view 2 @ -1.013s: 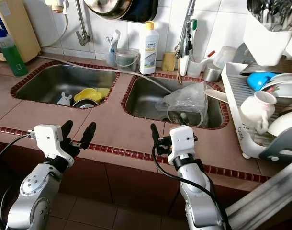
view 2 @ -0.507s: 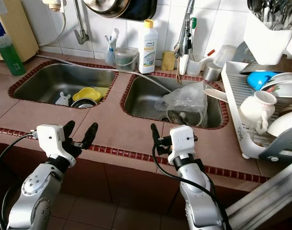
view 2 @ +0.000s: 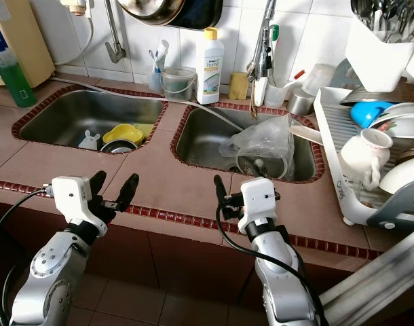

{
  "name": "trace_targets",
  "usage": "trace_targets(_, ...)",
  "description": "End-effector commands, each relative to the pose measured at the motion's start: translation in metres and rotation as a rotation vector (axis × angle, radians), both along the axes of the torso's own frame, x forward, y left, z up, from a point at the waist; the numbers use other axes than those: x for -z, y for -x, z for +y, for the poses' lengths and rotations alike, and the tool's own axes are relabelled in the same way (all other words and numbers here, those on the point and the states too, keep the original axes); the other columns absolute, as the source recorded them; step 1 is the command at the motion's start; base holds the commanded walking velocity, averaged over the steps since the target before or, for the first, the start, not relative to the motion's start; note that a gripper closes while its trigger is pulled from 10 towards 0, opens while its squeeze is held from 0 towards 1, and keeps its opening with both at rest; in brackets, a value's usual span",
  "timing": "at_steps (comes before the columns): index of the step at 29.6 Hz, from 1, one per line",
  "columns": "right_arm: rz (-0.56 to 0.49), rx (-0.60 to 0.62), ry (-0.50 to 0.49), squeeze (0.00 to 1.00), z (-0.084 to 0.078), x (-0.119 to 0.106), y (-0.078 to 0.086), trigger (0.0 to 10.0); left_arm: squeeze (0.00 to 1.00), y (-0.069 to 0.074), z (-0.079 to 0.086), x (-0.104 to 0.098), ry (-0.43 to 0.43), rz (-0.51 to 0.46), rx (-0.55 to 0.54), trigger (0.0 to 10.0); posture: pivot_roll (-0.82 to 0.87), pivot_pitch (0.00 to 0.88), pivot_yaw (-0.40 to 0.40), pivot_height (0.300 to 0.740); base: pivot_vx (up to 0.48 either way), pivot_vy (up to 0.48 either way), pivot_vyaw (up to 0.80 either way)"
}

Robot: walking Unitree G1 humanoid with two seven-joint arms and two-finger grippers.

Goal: Kitchen organization

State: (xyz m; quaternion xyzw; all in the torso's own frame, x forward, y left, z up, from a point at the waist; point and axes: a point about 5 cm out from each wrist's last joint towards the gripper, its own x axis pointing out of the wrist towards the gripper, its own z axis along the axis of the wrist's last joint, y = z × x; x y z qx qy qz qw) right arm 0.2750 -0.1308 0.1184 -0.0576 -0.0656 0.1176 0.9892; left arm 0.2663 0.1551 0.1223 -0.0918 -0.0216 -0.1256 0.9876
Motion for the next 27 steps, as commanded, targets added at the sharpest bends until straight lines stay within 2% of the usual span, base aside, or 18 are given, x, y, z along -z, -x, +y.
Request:
trace_targets(1, -0.007, -0.003, 0.004, 0.00, -0.0005, -0.0024, -0.0014, 10.0, 0.00, 0.0001, 0.0001, -0.0031, -0.002, -0.006, -0.003, 10.0, 0.02, 0.016, -0.014, 0.740, -0.330, 0.000, 0.00)
trace_targets(13, -0.006, 0.005, 0.001, 0.00, -0.0001, -0.0018, 0.0000, 10.0, 0.00, 0.0004, 0.0015, -0.0031, -0.009, -0.005, -0.003, 10.0, 0.01, 0.029, -0.004, 0.740, -0.277, 0.000, 0.00)
trace_targets(24, 0.000, 0.005, -0.002, 0.00, 0.0004, 0.0007, 0.0005, 10.0, 0.00, -0.0003, 0.0007, -0.0030, -0.026, -0.003, 0.014, 10.0, 0.02, 0.030, 0.000, 0.740, 0.000, 0.000, 0.00)
trace_targets(27, 0.008, 0.001, 0.004, 0.00, 0.0005, 0.0037, 0.0012, 10.0, 0.00, 0.0008, -0.0022, -0.0015, -0.056, -0.003, 0.037, 10.0, 0.02, 0.032, -0.002, 0.740, 0.000, 0.000, 0.00)
